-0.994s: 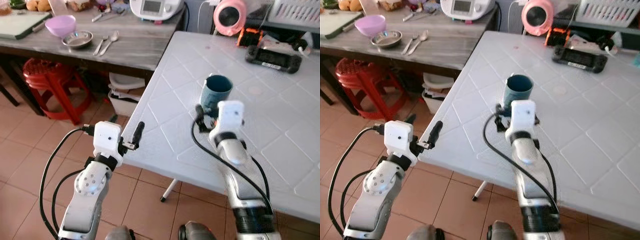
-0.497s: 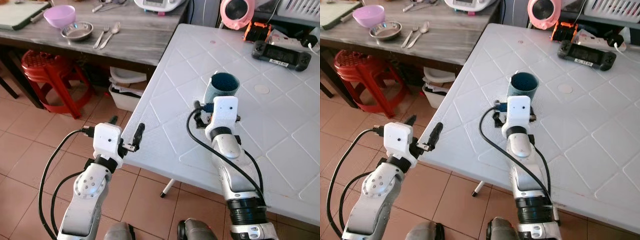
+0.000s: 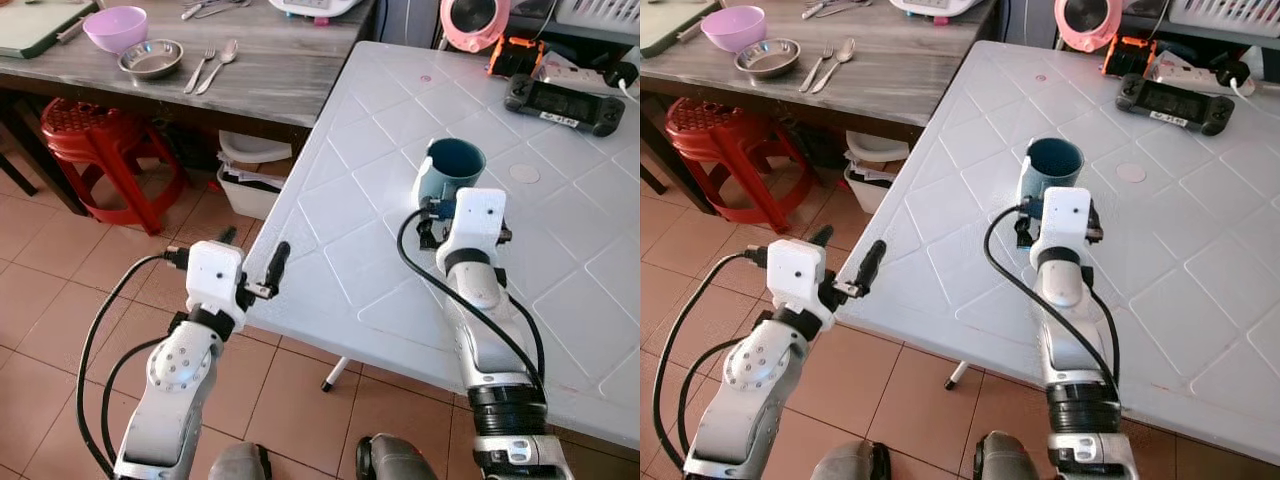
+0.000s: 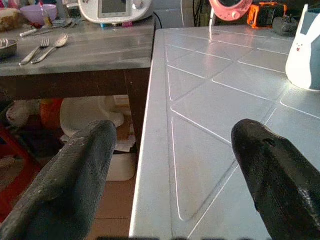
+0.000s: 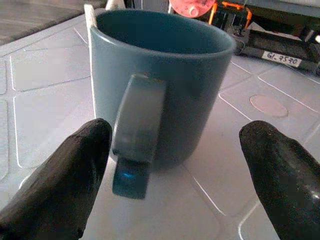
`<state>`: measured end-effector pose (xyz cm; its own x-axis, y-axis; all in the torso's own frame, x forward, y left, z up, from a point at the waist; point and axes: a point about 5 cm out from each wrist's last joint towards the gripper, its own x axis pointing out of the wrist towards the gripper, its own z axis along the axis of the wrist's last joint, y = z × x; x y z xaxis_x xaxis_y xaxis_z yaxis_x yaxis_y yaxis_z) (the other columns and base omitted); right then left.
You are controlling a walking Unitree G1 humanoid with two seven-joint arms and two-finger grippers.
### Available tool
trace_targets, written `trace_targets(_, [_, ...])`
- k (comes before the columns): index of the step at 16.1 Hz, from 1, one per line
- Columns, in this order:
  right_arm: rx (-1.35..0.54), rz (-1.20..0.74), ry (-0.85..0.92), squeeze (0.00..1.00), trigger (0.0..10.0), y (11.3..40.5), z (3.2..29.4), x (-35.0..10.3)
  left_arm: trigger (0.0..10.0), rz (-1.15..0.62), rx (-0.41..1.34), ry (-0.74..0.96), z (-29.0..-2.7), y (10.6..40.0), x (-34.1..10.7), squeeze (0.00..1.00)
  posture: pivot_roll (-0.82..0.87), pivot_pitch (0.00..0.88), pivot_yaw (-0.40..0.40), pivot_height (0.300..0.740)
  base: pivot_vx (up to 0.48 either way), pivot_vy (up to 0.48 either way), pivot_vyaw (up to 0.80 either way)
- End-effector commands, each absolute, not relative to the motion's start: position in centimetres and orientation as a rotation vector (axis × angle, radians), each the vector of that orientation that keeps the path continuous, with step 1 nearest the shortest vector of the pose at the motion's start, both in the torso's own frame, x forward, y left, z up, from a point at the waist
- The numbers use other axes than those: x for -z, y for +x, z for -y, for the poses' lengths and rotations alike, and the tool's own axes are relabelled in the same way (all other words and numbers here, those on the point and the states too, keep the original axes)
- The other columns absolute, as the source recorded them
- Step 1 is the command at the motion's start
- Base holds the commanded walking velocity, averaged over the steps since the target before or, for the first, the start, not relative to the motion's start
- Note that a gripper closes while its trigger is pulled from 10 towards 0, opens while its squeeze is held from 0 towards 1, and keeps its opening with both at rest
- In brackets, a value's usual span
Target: Setting the table
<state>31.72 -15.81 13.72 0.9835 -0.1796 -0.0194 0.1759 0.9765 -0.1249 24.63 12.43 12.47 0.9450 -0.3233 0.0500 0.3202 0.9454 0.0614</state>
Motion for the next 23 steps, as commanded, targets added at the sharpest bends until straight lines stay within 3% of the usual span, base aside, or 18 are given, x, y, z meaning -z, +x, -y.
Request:
trace_targets(1, [0.168,-0.013,-0.125,0.00,10.0,32.12,15.56,-14.10,10.0,0.058,0.331,0.060,-12.66,24.60,-12.58,0.00,0.05,0.132,0.041,0.740,0.000,0.000,0.00])
trace_targets(2, [0.162,-0.008,-0.122,0.00,7.8,32.33,15.49,-14.25,10.0,0.059,0.327,0.062,-12.70,24.64,-12.60,0.00,0.05,0.132,0.039,0.740,0.000,0.000,0.00])
trace_targets(3, [0.158,-0.001,-0.130,0.00,0.0,32.42,15.46,-14.36,10.0,0.059,0.326,0.063,-12.71,24.67,-12.62,0.00,0.05,0.132,0.040,0.740,0.000,0.000,0.00])
trace_targets(23, [0.166,0.010,-0.139,0.00,0.0,32.52,15.60,-14.27,10.0,0.064,0.319,0.064,-12.58,24.91,-12.68,0.00,0.04,0.130,0.037,0.740,0.000,0.000,0.00])
